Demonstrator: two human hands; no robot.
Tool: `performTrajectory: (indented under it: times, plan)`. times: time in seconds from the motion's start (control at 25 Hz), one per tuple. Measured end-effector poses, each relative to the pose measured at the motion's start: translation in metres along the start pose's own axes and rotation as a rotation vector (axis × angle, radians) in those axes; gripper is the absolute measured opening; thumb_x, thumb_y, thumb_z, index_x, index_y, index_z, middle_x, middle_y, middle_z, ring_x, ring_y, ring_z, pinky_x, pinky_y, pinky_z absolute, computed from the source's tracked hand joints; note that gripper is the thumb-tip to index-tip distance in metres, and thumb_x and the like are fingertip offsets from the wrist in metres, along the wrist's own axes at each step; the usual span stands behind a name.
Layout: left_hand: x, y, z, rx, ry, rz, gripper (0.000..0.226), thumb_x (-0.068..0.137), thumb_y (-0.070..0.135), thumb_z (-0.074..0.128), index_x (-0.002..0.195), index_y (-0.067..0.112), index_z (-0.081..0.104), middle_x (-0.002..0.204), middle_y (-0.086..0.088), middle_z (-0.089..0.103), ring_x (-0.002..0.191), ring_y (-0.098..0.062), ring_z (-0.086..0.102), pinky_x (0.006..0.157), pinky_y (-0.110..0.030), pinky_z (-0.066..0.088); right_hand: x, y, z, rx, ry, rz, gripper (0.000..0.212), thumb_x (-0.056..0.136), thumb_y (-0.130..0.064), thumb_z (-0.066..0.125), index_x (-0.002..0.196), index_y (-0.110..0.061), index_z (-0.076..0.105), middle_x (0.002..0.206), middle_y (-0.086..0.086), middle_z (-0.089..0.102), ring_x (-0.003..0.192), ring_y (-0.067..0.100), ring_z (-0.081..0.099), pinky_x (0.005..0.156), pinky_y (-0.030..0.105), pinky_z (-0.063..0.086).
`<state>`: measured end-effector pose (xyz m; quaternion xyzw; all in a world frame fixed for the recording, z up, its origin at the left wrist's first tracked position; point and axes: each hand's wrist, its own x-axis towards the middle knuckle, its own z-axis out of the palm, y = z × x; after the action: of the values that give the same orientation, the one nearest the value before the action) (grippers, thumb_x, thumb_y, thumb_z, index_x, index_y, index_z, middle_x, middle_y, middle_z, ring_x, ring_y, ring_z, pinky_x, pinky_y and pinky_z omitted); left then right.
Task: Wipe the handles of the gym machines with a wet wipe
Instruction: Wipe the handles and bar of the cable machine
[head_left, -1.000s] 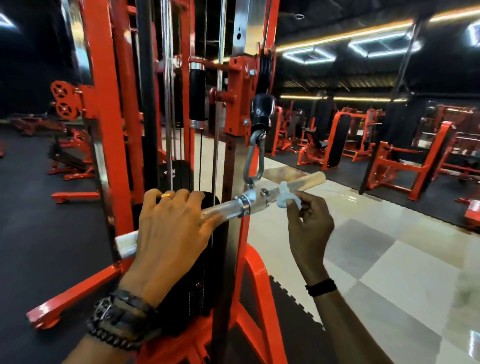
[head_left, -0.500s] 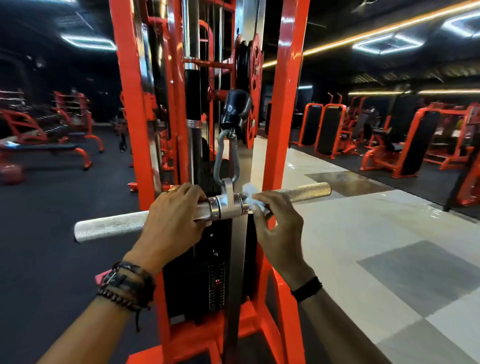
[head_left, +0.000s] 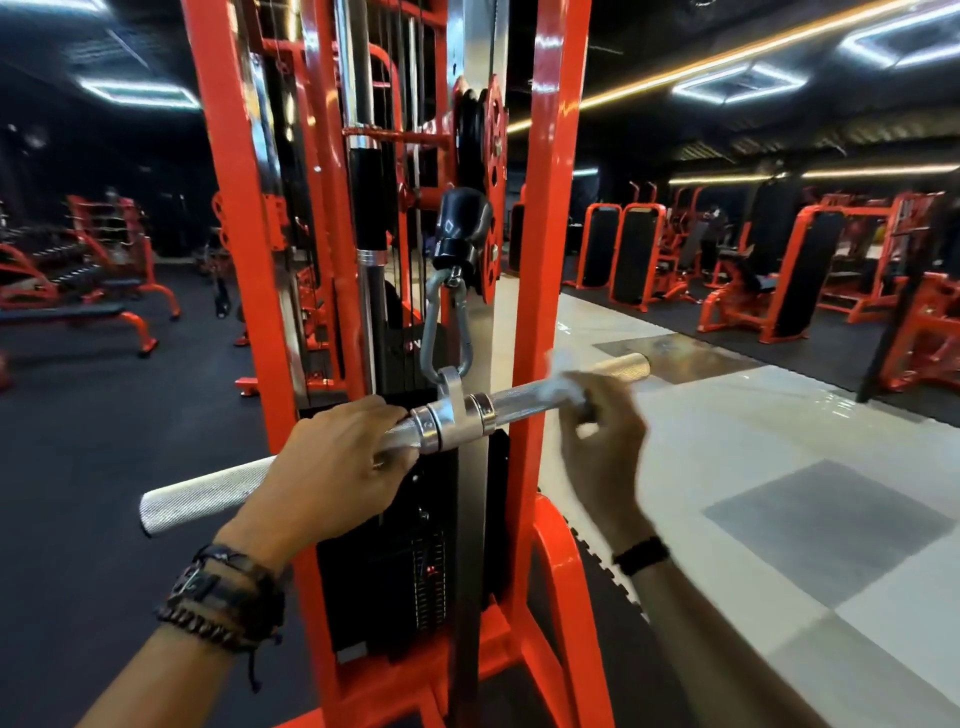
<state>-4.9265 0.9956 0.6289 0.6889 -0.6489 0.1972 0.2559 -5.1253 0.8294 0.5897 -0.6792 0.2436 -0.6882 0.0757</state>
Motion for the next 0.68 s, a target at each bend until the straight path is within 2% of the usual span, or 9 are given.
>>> performTrajectory:
  times: [0.12,0.28,0.36,0.4,0.44,0.48,0.52,0.6,0.68]
  plan:
    - [-0.003,-0.005,0.003,-0.042,0.07,0.008,0.037,0.08,0.045,0.052,0.102,0.021,0.07,0.096,0.008,0.066,0.088,-0.023,0.065,0.068,-0.04,0.055,-0.027,-0.033,0.013,0.031,-0.167,-0.104,0.015,0.087,0.001,0.064,0.101,-0.002,0.071,0.096,0.009,0.064,0.092,0.015,0.06,0.081,0.021,0.05]
    - [-0.01,0.001,0.005,-0.05,0.211,0.027,0.037,0.068,0.02,0.084,0.103,0.013,0.074,0.099,-0.002,0.071,0.087,-0.03,0.068,0.07,-0.042,0.056,0.014,0.015,-0.023,-0.129,0.074,0.017,0.011,0.089,-0.007,0.061,0.095,-0.003,0.07,0.092,0.013,0.066,0.083,0.022,0.06,0.074,0.024,0.05]
    - [-0.009,0.005,0.006,-0.02,0.28,0.032,0.038,0.061,0.007,0.088,0.094,0.011,0.072,0.095,-0.003,0.069,0.081,-0.029,0.064,0.067,-0.039,0.052,0.038,0.041,-0.038,-0.182,0.155,0.195,0.013,0.088,-0.005,0.061,0.096,0.0,0.069,0.092,0.017,0.064,0.082,0.027,0.058,0.075,0.015,0.047]
    - [-0.007,0.007,0.007,-0.002,0.303,0.037,0.037,0.06,0.003,0.086,0.091,0.012,0.069,0.093,-0.002,0.067,0.079,-0.028,0.061,0.066,-0.037,0.048,0.042,0.047,-0.039,-0.192,0.161,0.239,0.013,0.089,-0.007,0.06,0.095,0.0,0.069,0.091,0.015,0.063,0.081,0.027,0.057,0.077,0.018,0.048]
    - [-0.006,0.008,0.009,0.011,0.316,0.033,0.037,0.059,0.001,0.084,0.09,0.013,0.067,0.092,-0.001,0.065,0.076,-0.027,0.06,0.064,-0.035,0.045,0.041,0.045,-0.036,-0.186,0.151,0.231,0.015,0.089,-0.012,0.06,0.092,-0.001,0.069,0.088,0.011,0.061,0.079,0.023,0.055,0.076,0.028,0.051]
    - [-0.004,0.008,0.01,0.02,0.316,0.016,0.039,0.058,0.0,0.083,0.09,0.015,0.065,0.091,0.0,0.064,0.075,-0.027,0.059,0.063,-0.033,0.042,0.034,0.036,-0.027,-0.172,0.115,0.182,0.017,0.089,-0.016,0.059,0.089,-0.001,0.068,0.085,0.006,0.059,0.077,0.019,0.052,0.073,0.038,0.05]
    - [-0.002,0.008,0.011,0.03,0.303,-0.002,0.042,0.058,0.0,0.083,0.091,0.015,0.063,0.091,0.0,0.062,0.074,-0.028,0.06,0.062,-0.031,0.039,0.022,0.02,-0.015,-0.141,0.055,0.121,0.016,0.09,-0.017,0.059,0.089,-0.002,0.067,0.084,0.004,0.058,0.077,0.016,0.051,0.071,0.039,0.049]
    - [0.0,0.01,0.012,0.056,0.257,-0.026,0.044,0.057,0.0,0.082,0.091,0.018,0.06,0.091,0.001,0.059,0.072,-0.03,0.061,0.061,-0.029,0.036,-0.01,-0.018,0.011,-0.034,-0.108,0.006,0.011,0.089,-0.007,0.063,0.096,-0.003,0.07,0.089,0.006,0.061,0.083,0.011,0.053,0.077,0.026,0.049]
    - [0.0,0.015,0.008,0.058,0.205,-0.034,0.046,0.059,0.005,0.084,0.093,0.02,0.057,0.093,0.002,0.057,0.072,-0.031,0.062,0.061,-0.03,0.035,-0.025,-0.041,0.023,0.045,-0.207,-0.049,0.017,0.089,-0.003,0.063,0.104,-0.003,0.071,0.094,0.008,0.06,0.088,0.004,0.053,0.083,0.01,0.044]
